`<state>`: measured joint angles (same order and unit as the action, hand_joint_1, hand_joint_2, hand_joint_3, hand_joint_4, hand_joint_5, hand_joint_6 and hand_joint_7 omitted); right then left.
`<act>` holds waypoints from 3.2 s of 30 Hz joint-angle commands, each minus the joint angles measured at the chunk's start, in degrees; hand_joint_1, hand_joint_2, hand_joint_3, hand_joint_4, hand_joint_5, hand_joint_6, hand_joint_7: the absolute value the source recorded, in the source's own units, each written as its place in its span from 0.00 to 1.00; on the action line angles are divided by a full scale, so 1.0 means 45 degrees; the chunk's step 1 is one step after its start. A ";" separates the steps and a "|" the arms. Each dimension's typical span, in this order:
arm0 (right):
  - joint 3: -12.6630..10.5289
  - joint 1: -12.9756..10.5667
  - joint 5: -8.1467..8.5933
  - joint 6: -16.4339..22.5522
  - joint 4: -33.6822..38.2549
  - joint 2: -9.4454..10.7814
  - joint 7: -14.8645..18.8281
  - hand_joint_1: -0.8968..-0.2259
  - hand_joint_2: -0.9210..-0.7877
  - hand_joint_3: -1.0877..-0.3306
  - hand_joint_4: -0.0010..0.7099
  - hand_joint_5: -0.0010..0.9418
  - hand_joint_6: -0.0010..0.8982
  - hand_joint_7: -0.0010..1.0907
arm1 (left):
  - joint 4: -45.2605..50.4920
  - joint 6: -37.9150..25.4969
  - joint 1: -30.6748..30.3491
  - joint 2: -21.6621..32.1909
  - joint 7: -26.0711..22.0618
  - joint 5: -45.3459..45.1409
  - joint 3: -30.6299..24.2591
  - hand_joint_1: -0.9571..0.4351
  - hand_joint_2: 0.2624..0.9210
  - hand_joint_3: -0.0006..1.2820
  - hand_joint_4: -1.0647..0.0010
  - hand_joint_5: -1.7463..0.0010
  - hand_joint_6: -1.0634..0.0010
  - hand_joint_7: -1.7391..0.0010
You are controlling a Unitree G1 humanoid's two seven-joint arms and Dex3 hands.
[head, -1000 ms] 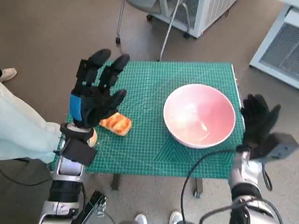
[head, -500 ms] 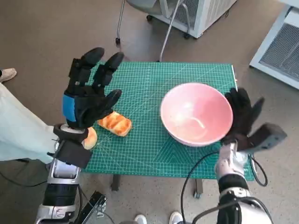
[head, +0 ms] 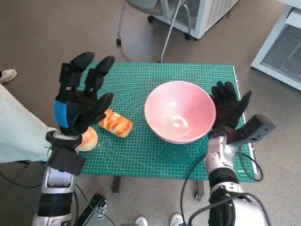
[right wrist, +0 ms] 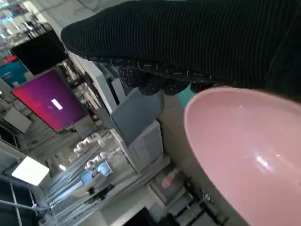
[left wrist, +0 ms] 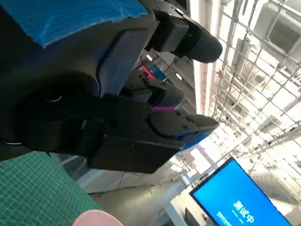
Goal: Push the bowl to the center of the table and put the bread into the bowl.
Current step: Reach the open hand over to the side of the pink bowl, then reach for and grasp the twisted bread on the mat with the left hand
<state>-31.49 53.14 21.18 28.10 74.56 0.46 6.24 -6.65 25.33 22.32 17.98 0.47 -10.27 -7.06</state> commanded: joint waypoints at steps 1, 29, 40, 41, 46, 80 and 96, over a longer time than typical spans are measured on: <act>-0.0170 0.0241 0.0113 -0.0386 0.0252 0.0244 -0.0398 0.86 0.54 0.43 0.56 0.01 0.29 0.68 | 0.0412 -0.0183 -0.0350 0.0136 0.0033 0.0106 -0.0203 0.63 0.81 0.40 0.85 0.64 0.96 0.46; 0.2298 0.0580 -0.2842 0.1372 -0.0315 -0.0393 -0.1020 0.77 0.47 0.43 0.62 0.01 0.32 0.66 | 0.1437 -0.0974 -0.1115 0.2001 -0.1343 -0.0378 -0.0617 0.58 0.97 0.20 0.79 0.73 0.91 0.53; 0.4049 -0.0194 -0.3928 0.5104 -0.2423 -0.1349 0.0888 0.76 0.35 0.49 0.69 0.02 0.28 0.68 | 0.2644 -0.3313 -0.0494 0.5250 -0.4940 -0.0583 -0.0302 0.62 0.94 0.02 0.76 0.92 0.82 0.68; 0.4180 -0.0347 -0.3765 0.5401 -0.2785 -0.1397 0.1378 0.76 0.41 0.47 0.69 0.02 0.27 0.69 | 0.2733 -0.3607 -0.0391 0.5434 -0.5231 -0.0615 -0.0209 0.62 0.94 0.01 0.76 0.93 0.81 0.69; 0.4636 -0.0989 -0.3034 0.6006 -0.4225 -0.1436 0.2956 0.74 0.37 0.49 0.64 0.00 0.24 0.74 | 0.2878 -0.4349 -0.0042 0.5924 -0.5930 -0.1045 0.0256 0.66 0.90 0.00 0.76 0.98 0.77 0.78; 0.5350 -0.2813 -0.2599 0.5490 -0.7296 -0.1505 0.3317 0.72 0.18 0.56 0.65 0.01 0.20 0.82 | -0.2374 -0.2977 0.3526 0.6440 -0.7512 -0.6397 0.5545 0.79 0.91 0.01 0.73 0.99 0.59 0.96; 0.5281 -0.2955 -0.2398 0.5367 -0.7384 -0.1474 0.3359 0.71 0.04 0.61 0.65 0.01 0.19 0.83 | -0.3273 -0.2781 0.3942 0.6252 -0.6623 -0.8211 0.6375 0.75 0.93 0.01 0.67 0.99 0.48 0.97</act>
<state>-7.63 41.49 9.48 53.21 40.97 -6.33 21.56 -19.96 12.46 38.80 46.58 -30.27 -45.71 20.39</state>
